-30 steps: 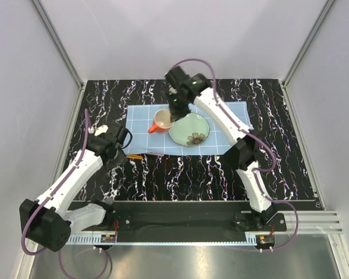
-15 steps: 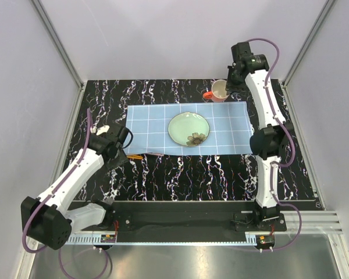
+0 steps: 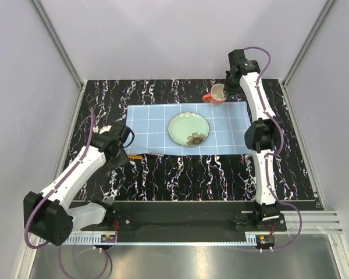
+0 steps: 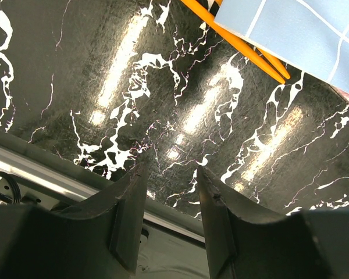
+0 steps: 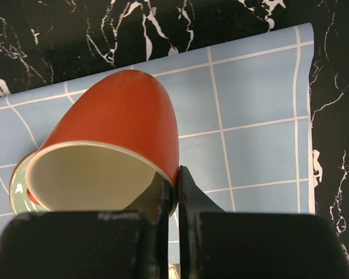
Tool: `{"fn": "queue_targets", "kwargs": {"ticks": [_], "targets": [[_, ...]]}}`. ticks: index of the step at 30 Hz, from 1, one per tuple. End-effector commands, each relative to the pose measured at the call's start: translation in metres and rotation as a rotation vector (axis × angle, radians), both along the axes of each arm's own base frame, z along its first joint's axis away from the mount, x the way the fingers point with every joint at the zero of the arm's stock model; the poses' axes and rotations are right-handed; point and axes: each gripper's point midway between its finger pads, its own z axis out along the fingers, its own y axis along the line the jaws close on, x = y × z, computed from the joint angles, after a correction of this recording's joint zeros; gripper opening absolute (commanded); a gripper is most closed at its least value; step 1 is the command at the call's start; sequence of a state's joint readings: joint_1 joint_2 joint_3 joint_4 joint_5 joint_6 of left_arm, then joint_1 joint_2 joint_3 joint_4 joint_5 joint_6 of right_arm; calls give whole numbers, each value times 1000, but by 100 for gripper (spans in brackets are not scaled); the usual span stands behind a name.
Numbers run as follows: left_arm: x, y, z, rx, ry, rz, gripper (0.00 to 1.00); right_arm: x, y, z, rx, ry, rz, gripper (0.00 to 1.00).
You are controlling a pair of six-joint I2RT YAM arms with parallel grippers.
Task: Set the dinner table for one person
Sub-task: Pick up the cup at the center of the board, then place the cup on the napkin.
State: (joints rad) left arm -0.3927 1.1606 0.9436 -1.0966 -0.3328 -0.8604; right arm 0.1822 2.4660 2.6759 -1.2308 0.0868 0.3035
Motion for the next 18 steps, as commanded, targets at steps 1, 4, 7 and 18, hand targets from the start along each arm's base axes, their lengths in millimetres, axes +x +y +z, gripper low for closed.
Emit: {"fn": "queue_targets", "kwargs": {"ticks": [1, 4, 7, 18], "targets": [[15, -8, 14, -33, -51, -17, 44, 18, -15, 42, 32, -141, -41, 0], [16, -8, 13, -29, -44, -18, 44, 14, -18, 29, 26, -103, -37, 0], [18, -9, 12, -23, -39, -21, 44, 10, -20, 23, 16, -82, -32, 0], [20, -8, 8, -10, -22, -18, 44, 6, -31, -4, -37, -17, -32, 0]]}}
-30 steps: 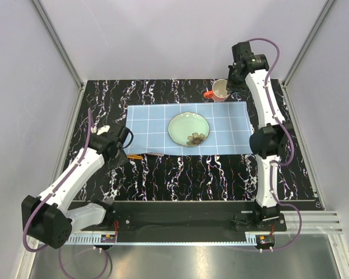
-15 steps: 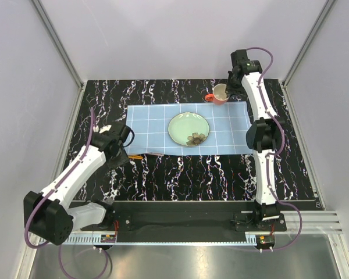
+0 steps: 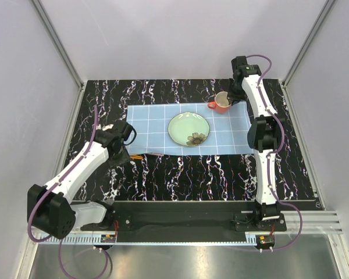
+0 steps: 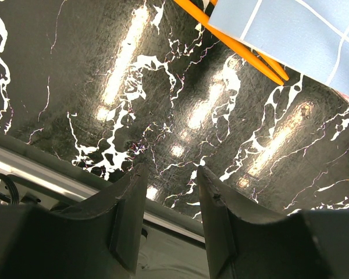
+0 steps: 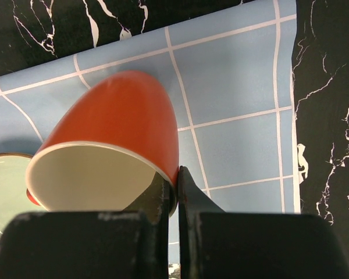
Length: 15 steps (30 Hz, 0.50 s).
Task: Set the dinner table for one person
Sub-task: Place the cup on the napkin.
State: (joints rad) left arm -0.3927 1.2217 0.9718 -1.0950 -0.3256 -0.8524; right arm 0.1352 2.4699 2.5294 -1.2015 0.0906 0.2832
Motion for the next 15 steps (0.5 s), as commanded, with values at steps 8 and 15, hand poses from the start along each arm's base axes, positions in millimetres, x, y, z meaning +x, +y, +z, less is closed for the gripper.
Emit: {"fn": "queue_targets", "kwargs": {"ticks": [8, 15], "targets": [[15, -5, 13, -19, -55, -15, 44, 17, -25, 38, -22, -120, -34, 0], [16, -7, 12, -24, -48, -17, 44, 16, -38, 35, -11, -106, -52, 0]]}}
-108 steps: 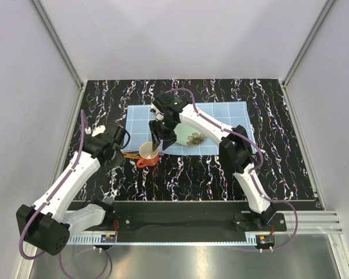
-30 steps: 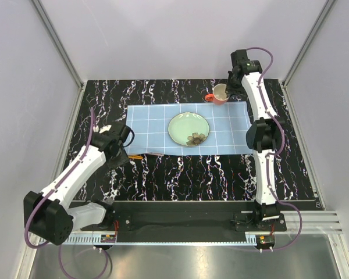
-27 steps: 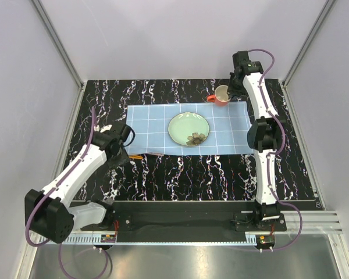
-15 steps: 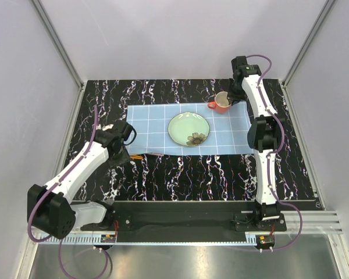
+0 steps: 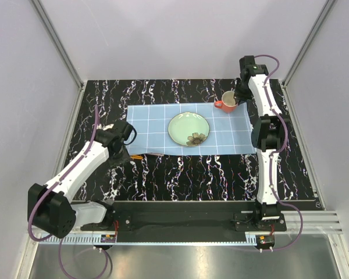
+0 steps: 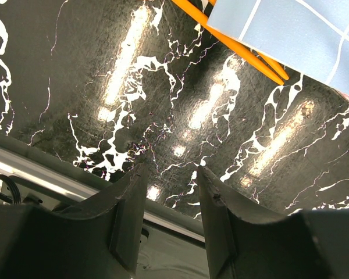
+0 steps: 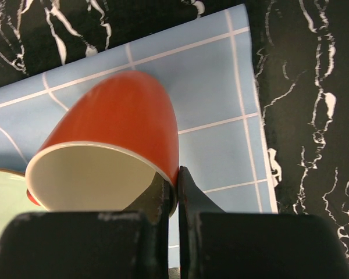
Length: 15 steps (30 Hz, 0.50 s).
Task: Set the dinner table for one person
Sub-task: Place the cup on the napkin.
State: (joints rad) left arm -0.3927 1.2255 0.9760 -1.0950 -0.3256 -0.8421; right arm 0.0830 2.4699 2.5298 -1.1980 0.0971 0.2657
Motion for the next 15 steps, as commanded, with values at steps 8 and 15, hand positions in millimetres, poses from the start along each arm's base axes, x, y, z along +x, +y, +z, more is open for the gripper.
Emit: {"fn": "queue_targets", "kwargs": {"ticks": [8, 15], "targets": [[15, -7, 15, -33, -58, -1, 44, 13, -1, 19, 47, -71, -5, 0], [10, -6, 13, -33, -47, 12, 44, 7, 4, 3, 76, -19, -3, 0]]}}
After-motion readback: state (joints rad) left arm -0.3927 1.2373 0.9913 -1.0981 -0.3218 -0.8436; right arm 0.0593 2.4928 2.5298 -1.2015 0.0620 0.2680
